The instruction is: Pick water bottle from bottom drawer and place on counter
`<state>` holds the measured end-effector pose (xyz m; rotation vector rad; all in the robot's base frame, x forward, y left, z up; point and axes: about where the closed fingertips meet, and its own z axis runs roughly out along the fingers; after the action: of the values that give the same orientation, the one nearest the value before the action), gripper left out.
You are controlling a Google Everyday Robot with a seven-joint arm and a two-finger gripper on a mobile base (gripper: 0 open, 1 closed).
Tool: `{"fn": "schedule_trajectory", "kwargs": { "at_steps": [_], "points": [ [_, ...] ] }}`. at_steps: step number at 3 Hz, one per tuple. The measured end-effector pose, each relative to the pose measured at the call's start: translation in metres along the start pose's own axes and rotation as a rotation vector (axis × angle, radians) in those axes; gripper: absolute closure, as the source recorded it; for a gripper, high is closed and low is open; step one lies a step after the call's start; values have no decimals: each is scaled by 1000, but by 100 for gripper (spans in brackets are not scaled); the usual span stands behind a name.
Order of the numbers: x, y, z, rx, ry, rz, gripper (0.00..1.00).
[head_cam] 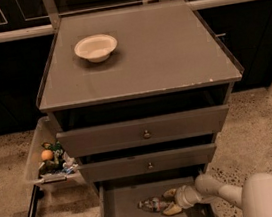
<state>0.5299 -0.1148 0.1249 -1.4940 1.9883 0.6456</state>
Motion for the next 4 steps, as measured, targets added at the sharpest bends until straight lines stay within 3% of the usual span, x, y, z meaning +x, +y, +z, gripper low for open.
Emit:
{"fn": "schedule_trajectory", "kwargs": {
  "at_steps": [1, 2, 3, 4],
  "points": [
    [0, 0, 0, 0, 0, 0, 89],
    [6, 2, 2, -31, 4, 21, 100],
    [7, 5, -13, -56, -11, 30, 100],
    [-4, 12, -69, -63, -63, 1, 100]
  ]
}}
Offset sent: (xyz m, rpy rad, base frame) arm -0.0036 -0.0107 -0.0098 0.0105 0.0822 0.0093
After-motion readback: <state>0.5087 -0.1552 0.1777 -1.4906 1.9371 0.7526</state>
